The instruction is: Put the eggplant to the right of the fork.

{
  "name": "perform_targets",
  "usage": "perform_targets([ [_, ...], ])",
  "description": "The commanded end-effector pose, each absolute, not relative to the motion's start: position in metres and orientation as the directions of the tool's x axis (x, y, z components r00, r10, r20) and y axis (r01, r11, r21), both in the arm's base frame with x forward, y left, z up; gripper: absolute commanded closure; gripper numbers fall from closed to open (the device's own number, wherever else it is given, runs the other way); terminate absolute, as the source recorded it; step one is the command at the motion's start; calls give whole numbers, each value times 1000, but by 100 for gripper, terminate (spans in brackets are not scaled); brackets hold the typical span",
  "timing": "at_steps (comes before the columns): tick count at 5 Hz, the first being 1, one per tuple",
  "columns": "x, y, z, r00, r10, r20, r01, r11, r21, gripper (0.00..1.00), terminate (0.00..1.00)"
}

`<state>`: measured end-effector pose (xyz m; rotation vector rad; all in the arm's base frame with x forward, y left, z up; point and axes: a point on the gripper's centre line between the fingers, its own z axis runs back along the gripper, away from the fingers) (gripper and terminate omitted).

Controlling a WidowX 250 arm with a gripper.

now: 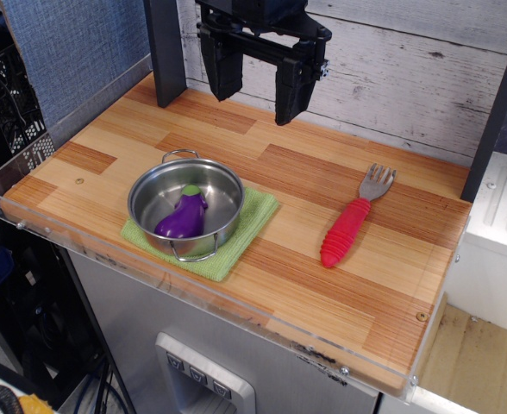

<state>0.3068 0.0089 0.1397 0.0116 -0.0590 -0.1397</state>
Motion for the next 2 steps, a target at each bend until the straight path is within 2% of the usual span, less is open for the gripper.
perform_targets([
  [1,307,9,140,989,-140,58,139,990,16,0,0],
  [2,295,26,132,993,-111,47,110,993,33,0,0],
])
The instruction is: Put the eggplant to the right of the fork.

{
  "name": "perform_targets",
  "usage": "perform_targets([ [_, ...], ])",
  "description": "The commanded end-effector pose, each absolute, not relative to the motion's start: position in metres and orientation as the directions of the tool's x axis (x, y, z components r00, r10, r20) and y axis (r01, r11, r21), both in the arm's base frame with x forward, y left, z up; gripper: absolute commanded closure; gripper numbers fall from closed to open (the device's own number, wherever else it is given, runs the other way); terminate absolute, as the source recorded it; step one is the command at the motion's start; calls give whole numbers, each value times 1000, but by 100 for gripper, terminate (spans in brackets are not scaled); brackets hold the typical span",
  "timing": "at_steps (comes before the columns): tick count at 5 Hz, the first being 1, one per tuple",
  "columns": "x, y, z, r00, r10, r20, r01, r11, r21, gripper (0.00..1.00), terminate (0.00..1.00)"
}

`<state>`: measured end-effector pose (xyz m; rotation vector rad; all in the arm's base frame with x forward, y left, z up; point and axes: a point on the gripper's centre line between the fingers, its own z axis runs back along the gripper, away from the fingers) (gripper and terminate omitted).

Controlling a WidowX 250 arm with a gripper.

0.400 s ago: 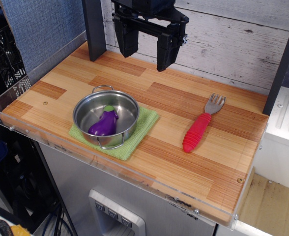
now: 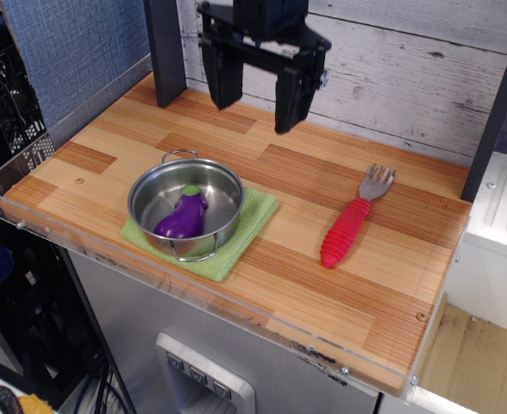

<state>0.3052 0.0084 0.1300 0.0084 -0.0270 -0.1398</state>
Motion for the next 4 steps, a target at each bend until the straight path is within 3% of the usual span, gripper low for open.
perform_targets([
  [1,282,38,124,995,-96,38,95,995,36,0,0],
  [3,261,56,93,994,-94,57,89,992,89,0,0],
  [4,265,57,74,993,-85,81,76,991,109,0,0],
])
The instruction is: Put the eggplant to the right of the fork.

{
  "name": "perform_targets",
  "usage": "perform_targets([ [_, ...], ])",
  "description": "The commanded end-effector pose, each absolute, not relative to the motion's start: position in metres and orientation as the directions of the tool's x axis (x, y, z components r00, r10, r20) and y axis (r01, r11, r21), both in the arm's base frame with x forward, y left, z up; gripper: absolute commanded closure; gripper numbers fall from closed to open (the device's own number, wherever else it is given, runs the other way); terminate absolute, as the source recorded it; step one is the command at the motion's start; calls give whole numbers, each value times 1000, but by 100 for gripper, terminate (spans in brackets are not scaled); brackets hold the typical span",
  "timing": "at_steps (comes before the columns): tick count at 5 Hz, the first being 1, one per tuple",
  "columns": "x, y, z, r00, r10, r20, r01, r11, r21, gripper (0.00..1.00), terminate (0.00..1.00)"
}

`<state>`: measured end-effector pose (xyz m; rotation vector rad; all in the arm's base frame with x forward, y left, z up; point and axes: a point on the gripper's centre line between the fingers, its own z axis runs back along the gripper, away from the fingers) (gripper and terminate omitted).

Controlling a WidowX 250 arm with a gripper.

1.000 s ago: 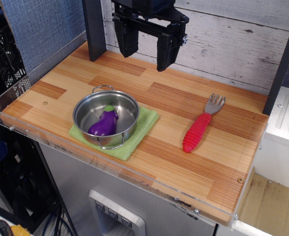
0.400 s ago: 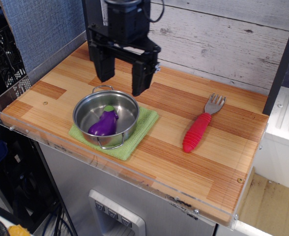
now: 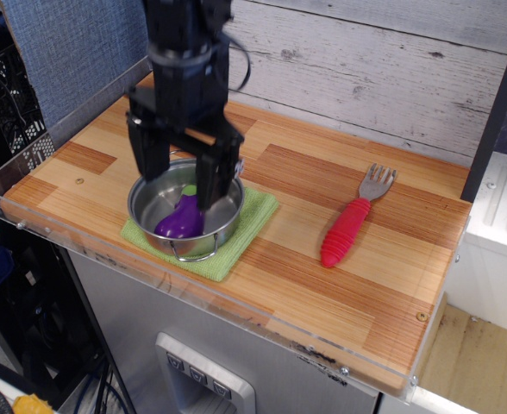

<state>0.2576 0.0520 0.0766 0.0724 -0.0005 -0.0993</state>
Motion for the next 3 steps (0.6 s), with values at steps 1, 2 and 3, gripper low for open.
perform_targets([
  [1,278,62,56,994,-63,85,54,994,96,0,0],
  [2,291,72,53,995,-40,92,29,993,116,0,0],
  [3,295,79,46,996,-29,80,19,992,122,0,0],
])
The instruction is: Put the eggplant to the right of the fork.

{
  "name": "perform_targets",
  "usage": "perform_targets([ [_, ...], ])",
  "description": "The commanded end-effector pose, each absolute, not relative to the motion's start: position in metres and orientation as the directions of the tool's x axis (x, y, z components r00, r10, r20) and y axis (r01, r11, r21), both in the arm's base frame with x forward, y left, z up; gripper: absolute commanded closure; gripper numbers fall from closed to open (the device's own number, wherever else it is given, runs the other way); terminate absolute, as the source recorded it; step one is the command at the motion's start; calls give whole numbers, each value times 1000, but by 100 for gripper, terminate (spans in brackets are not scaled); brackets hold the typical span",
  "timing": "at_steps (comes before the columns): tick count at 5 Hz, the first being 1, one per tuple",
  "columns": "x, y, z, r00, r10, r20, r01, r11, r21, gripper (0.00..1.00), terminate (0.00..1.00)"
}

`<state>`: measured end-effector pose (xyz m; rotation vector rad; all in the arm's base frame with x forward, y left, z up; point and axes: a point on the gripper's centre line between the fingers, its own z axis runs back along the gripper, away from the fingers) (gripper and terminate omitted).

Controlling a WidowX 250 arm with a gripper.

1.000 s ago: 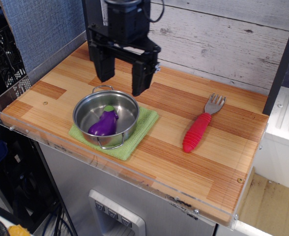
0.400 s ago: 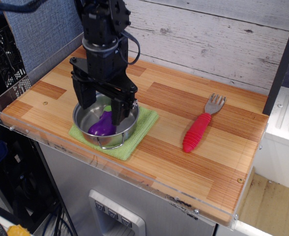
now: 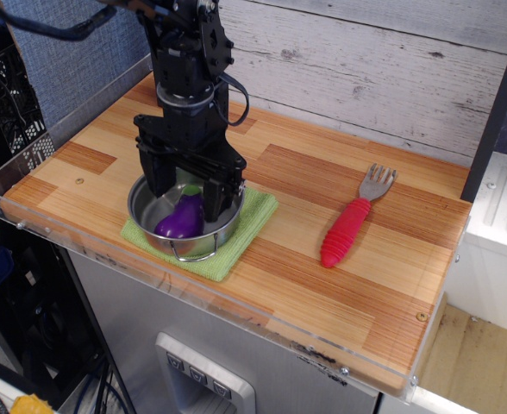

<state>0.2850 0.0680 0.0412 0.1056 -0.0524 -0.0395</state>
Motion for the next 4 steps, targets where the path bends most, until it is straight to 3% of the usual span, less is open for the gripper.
perform_targets([
  [1,294,79,43,997,-24,72,15,992,124,0,0],
  [4,278,61,13,998,-60,-7,60,992,113,0,0],
])
